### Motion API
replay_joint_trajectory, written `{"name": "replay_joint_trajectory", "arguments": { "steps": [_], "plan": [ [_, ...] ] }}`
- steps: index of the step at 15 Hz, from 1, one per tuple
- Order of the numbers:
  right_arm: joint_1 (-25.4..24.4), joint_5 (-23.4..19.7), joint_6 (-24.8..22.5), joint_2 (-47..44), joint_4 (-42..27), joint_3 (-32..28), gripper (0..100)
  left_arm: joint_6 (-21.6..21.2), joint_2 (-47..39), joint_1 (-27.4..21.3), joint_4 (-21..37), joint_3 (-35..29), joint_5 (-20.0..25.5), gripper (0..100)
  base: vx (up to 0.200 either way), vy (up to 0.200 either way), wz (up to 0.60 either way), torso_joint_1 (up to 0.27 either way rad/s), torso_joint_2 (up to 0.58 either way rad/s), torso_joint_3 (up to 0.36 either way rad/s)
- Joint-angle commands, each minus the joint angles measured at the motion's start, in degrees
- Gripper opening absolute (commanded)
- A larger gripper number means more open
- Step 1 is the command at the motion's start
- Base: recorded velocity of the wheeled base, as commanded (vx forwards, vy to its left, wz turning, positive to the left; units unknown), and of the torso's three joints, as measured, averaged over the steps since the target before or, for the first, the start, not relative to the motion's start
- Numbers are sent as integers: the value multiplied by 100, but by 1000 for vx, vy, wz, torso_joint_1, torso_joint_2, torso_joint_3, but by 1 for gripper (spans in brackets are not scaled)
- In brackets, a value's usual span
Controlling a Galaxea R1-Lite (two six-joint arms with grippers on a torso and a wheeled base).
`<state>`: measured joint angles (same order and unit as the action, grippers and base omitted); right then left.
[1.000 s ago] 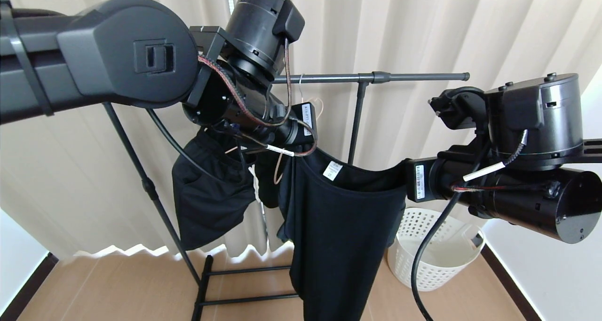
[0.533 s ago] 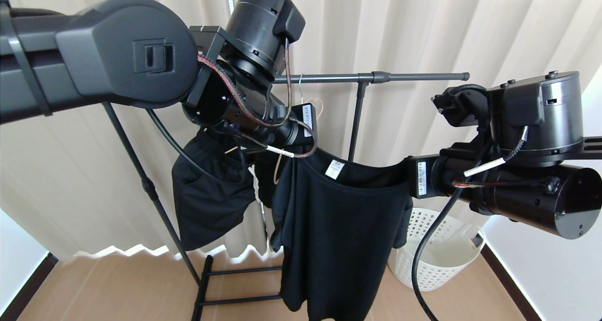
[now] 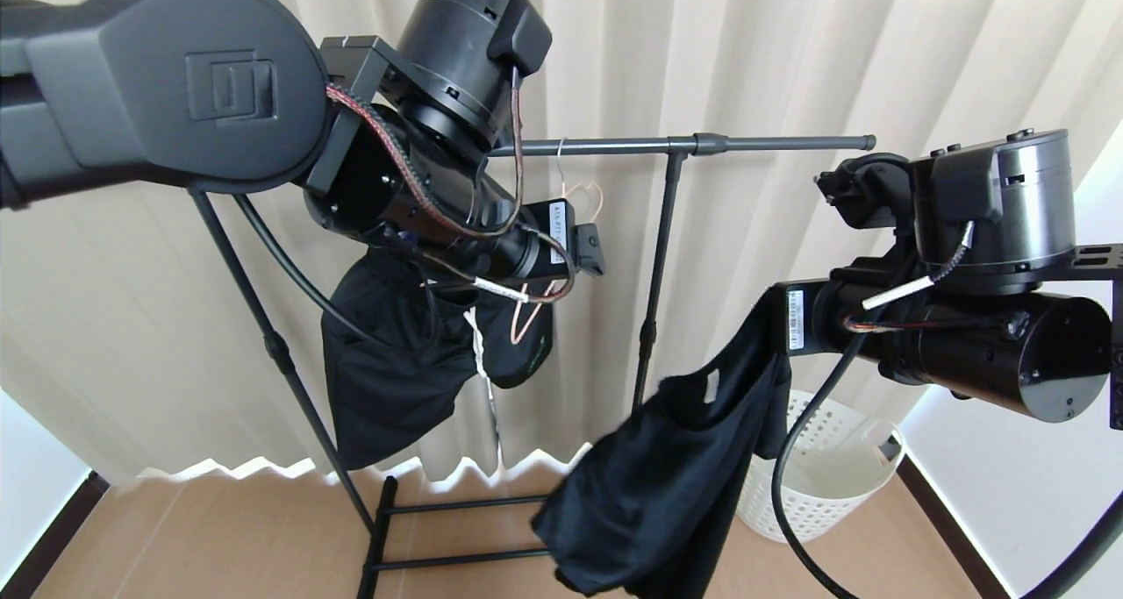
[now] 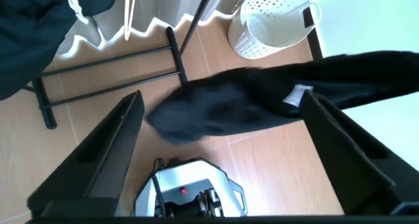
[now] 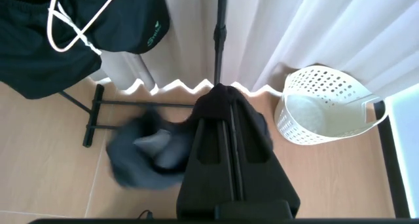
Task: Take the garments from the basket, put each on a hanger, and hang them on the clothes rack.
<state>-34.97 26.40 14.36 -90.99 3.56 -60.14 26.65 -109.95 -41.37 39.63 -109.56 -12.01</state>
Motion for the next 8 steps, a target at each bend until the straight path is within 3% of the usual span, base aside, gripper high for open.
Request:
{"name": "replay_joint_trajectory", "arguments": {
  "steps": [1,3,8],
  "plan": [
    [26,-4,-12,-50,4,-7,0,-2,105,7,1,110,-3,100,0,0,0,0,0,0],
    [43,-4,-21,-50,4,-7,0,-11,105,33,9,145,-3,100,0,0,0,0,0,0],
    [140,-4,-83,-33,13,-16,0,-1013,-80,508,-254,101,14,100,0,0,0,0,0,0]
  ]
}}
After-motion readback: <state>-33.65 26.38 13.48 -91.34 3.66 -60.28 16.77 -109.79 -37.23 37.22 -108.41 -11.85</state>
